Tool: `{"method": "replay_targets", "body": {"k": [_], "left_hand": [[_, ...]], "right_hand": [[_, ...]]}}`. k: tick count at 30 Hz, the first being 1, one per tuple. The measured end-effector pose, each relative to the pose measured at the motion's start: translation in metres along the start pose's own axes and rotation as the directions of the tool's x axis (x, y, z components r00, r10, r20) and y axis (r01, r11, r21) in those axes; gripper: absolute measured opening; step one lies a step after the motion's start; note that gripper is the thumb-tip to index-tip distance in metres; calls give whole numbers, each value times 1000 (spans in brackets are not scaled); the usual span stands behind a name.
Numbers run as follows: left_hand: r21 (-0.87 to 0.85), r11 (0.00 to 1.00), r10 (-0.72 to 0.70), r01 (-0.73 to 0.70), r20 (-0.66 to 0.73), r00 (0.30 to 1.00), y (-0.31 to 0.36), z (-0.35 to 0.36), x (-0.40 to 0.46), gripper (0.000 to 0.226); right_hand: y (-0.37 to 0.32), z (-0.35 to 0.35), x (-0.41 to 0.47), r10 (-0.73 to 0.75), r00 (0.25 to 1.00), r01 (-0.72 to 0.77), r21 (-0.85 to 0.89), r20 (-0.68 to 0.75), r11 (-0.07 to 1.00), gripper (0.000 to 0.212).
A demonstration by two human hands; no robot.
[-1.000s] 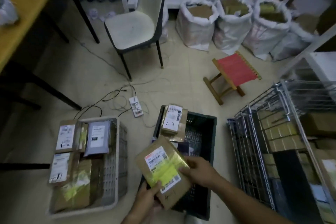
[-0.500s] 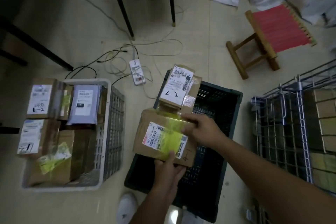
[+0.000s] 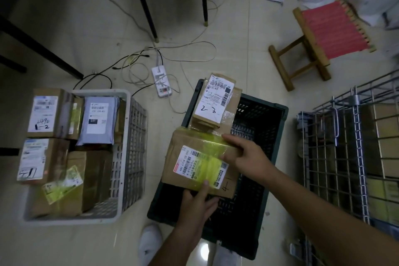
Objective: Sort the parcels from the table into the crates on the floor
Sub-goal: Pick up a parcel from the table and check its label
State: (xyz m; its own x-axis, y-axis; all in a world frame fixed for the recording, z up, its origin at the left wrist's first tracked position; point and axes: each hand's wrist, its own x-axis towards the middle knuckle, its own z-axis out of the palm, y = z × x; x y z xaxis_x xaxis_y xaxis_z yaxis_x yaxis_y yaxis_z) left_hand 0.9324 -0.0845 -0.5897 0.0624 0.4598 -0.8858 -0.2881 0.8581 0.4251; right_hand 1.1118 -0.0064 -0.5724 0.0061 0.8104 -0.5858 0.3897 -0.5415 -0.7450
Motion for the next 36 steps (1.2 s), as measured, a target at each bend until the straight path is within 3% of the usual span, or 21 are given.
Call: {"method": "replay_targets", "body": {"k": [7, 12, 16, 22, 30, 36], "left_hand": [[61, 998, -13, 12, 10, 1000, 2, -11, -9, 54], [153, 988, -27, 32, -37, 999, 19, -13, -38, 71], [375, 927, 56, -31, -56, 997, 44, -13, -72, 57], [792, 545, 231, -275, 173, 957, 83, -10, -141, 66], [917, -5, 258, -399, 386, 886, 122, 13, -234, 71], [928, -163, 193, -334, 362, 912, 123, 30, -265, 84]], "right_hand": [[-1, -4, -17, 9, 998, -11, -35, -62, 999, 58], [-15, -15, -49, 21, 996, -32, -131, -85, 991, 58], [-43, -26, -89, 1, 997, -17, -223, -73, 975, 56], [-75, -32, -149, 8, 1000, -11, -473, -8, 881, 48], [-121, -42, -221, 27, 998, 14, -613, 58, 790, 55], [-139, -60, -267, 6, 1000, 3, -674, 10, 739, 57]]}}
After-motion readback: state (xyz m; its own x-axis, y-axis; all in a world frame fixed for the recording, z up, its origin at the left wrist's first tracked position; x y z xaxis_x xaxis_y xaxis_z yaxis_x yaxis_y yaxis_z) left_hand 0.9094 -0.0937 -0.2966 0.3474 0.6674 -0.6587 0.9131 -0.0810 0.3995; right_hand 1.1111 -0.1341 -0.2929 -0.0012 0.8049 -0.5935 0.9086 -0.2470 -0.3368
